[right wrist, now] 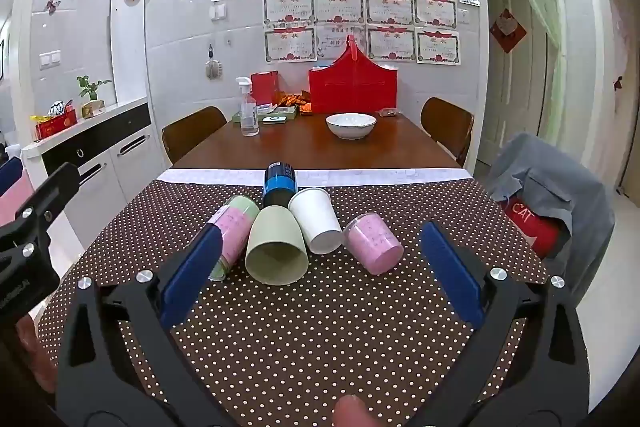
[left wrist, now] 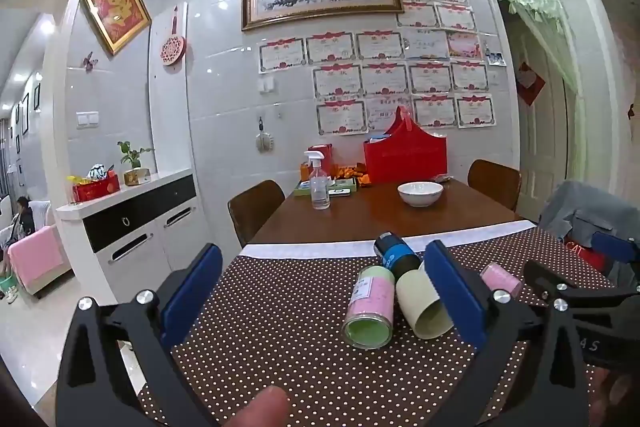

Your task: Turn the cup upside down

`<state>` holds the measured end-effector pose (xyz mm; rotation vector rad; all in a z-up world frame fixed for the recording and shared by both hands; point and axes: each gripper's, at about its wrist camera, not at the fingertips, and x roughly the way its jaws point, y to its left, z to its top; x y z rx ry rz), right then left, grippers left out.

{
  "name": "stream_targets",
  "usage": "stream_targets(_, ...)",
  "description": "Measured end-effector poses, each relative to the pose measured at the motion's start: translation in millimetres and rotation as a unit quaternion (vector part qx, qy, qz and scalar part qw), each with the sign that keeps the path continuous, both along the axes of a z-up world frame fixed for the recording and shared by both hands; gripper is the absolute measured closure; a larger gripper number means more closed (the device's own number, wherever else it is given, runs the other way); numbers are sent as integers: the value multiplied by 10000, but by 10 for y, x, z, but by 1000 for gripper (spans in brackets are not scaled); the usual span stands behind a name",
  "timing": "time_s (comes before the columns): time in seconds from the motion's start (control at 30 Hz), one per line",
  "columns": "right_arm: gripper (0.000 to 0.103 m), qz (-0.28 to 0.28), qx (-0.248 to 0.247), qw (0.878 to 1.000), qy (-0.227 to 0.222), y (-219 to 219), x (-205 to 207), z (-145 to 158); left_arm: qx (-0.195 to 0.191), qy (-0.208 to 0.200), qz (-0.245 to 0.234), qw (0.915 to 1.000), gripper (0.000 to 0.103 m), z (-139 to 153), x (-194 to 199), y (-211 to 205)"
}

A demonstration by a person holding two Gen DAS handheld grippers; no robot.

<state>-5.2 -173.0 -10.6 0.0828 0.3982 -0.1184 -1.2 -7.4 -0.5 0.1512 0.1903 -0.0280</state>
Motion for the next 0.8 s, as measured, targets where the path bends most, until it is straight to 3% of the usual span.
stream_targets(0.27, 6, 11, -46, 10000, -36, 20, -18, 52, -372, 245, -49, 9990, 4, 152, -92, 91)
stream_targets(0.8, 6, 17, -29, 9999, -121, 42, -56, 126, -560, 299, 39, 9980, 4, 155, -50, 187)
